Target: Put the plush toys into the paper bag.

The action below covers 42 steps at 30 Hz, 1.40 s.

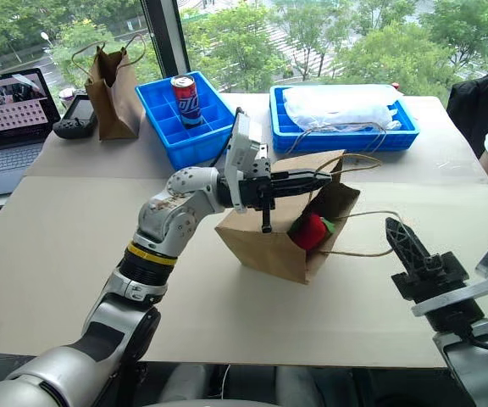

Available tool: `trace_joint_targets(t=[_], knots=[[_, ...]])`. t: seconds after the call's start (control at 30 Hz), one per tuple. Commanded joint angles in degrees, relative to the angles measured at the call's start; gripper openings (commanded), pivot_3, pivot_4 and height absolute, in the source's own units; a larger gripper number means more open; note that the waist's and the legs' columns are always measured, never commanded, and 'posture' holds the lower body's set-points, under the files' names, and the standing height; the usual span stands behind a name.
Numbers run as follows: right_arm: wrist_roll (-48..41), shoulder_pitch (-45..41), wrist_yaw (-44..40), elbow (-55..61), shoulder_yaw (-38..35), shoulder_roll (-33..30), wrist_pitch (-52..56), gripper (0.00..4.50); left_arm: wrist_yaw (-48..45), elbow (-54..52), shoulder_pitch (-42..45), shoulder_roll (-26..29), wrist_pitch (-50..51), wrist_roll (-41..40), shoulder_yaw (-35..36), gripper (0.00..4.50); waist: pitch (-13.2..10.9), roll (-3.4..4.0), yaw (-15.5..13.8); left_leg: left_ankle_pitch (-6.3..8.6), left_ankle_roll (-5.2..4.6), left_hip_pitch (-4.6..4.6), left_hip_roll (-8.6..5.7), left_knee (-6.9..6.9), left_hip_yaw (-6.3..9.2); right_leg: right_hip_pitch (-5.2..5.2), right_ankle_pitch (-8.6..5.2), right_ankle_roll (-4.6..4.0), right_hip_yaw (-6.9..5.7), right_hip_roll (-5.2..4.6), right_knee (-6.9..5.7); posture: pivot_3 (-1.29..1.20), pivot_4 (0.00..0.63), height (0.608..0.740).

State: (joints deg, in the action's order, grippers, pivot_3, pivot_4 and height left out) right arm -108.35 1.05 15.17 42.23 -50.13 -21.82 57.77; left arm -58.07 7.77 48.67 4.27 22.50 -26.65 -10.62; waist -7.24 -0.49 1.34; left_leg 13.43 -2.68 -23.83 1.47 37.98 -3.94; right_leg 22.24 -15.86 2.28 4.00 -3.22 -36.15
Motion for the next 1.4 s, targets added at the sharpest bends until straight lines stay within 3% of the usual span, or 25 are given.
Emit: trace_joint_targets(t=[0.03, 0.2, 0.4, 0.73, 0.93, 1.3, 1.37, 1.4], knots=[[-4.45, -8.65, 8.19, 0.74, 11.14, -6.59, -12.59, 0.02, 0.63, 0.15, 2.75, 0.26, -1.36, -0.32, 2.24, 0.0, -0.03, -0.04, 0.22, -0.04, -0.06, 0.0, -0.02, 0.0, 0.0, 0.01, 0.01, 0.0, 0.0, 0.0, -0.01, 0.0, 0.15, 0.724], [-2.3, -17.35, 14.68, 1.23, 27.11, -8.94, -18.55, 0.02, -0.76, -0.54, 1.49, 3.72, -0.2, -0.45, 2.86, 0.0, -0.02, -0.04, 0.15, -0.11, -0.15, -0.05, -0.06, -0.04, 0.15, 0.02, 0.0, -0.01, -0.02, 0.06, 0.0, 0.0, 0.15, 0.724], [1.56, -19.34, 17.12, 0.25, 35.64, -10.82, -21.26, 0.02, -0.95, -1.0, 0.65, 8.12, 1.32, -1.06, 4.44, 0.0, -0.02, -0.03, -0.77, -0.11, -0.15, -0.35, -0.1, -0.06, 0.2, 0.16, 0.0, 0.02, -0.1, -0.1, 0.06, 0.0, 0.15, 0.724], [-1.41, -29.96, 24.99, 0.39, 42.59, -11.9, -27.56, 0.02, -1.51, 4.63, 6.99, 13.15, 2.06, -1.69, 9.07, 0.0, -0.03, -0.05, -0.61, -0.18, -0.2, -0.38, -0.22, -0.06, 0.33, 0.19, 0.01, 0.09, -0.14, -0.18, 0.07, 0.0, 0.15, 0.724], [-1.58, -28.93, 24.71, -1.17, 44.4, -13.02, -27.49, 0.02, -2.73, 1.54, 4.44, 14.62, 4.1, -1.95, 8.6, 0.0, -0.03, -0.05, -0.58, -0.18, -0.21, -0.45, -0.22, -0.06, 0.35, 0.17, 0.01, 0.1, -0.16, -0.23, 0.0, 0.0, 0.15, 0.724], [5.88, -25.96, 24.16, -3.96, 47.13, -10.38, -27.4, 0.02, -2.85, 3.9, 3.63, 16.58, 4.91, 0.3, 7.99, 0.0, -0.03, -0.05, -0.57, -0.19, -0.21, -0.4, -0.21, -0.06, 0.35, 0.18, 0.01, 0.09, -0.16, -0.23, 0.01, 0.0, 0.15, 0.724], [6.07, -25.86, 23.56, -3.85, 46.95, -10.19, -27.31, 0.64, -2.78, 4.55, 4.04, 16.71, 7.26, -1.38, 9.18, 0.0, -0.03, -0.05, -0.57, -0.19, -0.21, -0.4, -0.21, -0.06, 0.36, 0.18, 0.01, 0.09, -0.16, -0.23, 0.01, 0.0, 0.15, 0.724], [6.05, -25.82, 23.24, -3.78, 46.79, -10.12, -27.27, 0.81, -2.48, 5.36, 4.59, 16.77, 8.59, -2.24, 10.09, 0.58, -0.03, -0.05, -0.57, -0.19, -0.21, -0.4, -0.21, -0.06, 0.36, 0.18, 0.01, 0.09, -0.17, -0.23, -0.01, 0.0, 0.15, 0.724]])
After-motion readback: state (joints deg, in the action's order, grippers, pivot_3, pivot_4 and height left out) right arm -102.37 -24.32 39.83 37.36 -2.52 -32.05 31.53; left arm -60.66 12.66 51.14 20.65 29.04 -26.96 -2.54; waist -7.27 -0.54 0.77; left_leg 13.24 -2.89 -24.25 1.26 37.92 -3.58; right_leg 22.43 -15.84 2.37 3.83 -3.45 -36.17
